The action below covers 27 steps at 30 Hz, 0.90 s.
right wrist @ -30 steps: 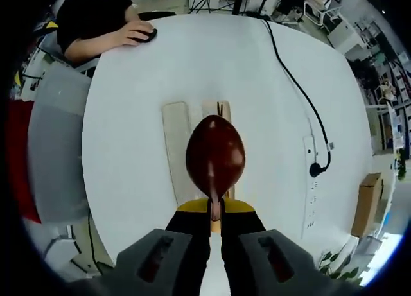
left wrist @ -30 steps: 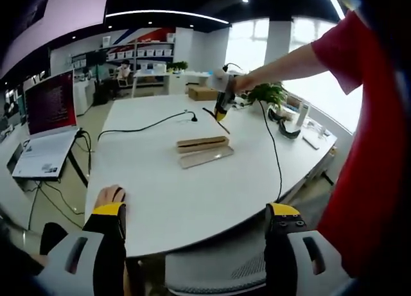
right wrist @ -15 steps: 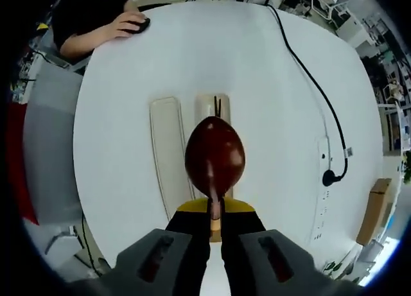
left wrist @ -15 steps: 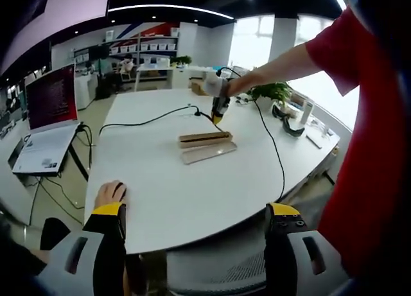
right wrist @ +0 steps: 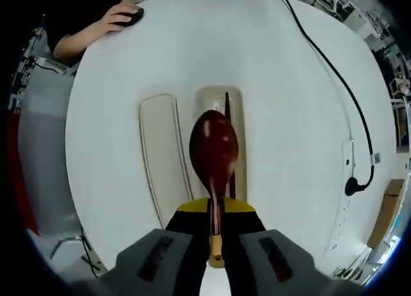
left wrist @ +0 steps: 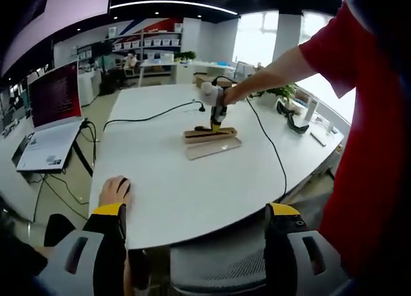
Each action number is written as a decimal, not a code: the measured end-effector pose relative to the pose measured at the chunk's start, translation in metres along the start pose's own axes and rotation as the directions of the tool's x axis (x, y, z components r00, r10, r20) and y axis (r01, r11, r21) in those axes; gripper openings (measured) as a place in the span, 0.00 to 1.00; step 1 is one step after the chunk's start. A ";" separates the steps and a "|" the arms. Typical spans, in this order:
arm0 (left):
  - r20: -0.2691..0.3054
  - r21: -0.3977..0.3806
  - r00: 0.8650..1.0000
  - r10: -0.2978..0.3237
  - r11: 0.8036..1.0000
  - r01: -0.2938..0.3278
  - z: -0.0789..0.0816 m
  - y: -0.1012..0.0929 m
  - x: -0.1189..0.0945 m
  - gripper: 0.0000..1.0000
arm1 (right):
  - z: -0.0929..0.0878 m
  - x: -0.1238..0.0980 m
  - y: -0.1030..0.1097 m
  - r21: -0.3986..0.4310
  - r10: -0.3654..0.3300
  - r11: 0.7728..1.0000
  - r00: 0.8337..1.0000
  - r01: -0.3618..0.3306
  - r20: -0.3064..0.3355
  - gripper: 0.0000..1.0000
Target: Arrange the utensils inside the cutlery case until each visible utensil rests in its matching compartment.
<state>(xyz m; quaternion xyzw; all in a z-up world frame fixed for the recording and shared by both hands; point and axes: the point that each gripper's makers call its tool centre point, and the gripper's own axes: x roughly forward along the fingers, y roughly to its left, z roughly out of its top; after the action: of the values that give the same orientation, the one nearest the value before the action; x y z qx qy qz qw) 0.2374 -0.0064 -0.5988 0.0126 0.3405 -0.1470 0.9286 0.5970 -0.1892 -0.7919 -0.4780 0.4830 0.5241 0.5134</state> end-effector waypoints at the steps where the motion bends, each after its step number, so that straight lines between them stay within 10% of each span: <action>1: -0.005 0.001 1.000 0.003 1.000 -0.003 -0.002 0.000 0.000 0.91 | -0.001 0.004 -0.003 -0.003 0.001 1.000 1.000 -0.001 -0.011 0.02; 14: -0.013 -0.007 1.000 0.021 1.000 -0.021 -0.005 0.002 -0.005 0.90 | 0.010 0.015 -0.001 -0.051 0.015 0.999 0.999 -0.013 0.046 0.01; 27: 0.047 0.059 0.999 0.009 0.998 -0.012 0.024 -0.004 -0.009 0.90 | 0.004 -0.023 -0.002 0.114 -0.073 0.992 0.980 0.052 0.184 0.13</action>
<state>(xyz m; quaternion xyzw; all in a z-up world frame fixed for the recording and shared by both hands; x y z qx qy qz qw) 0.2447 -0.0112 -0.5748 0.0385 0.3144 -0.1525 0.9362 0.5994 -0.1871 -0.7683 -0.4127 0.4451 0.5233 0.5981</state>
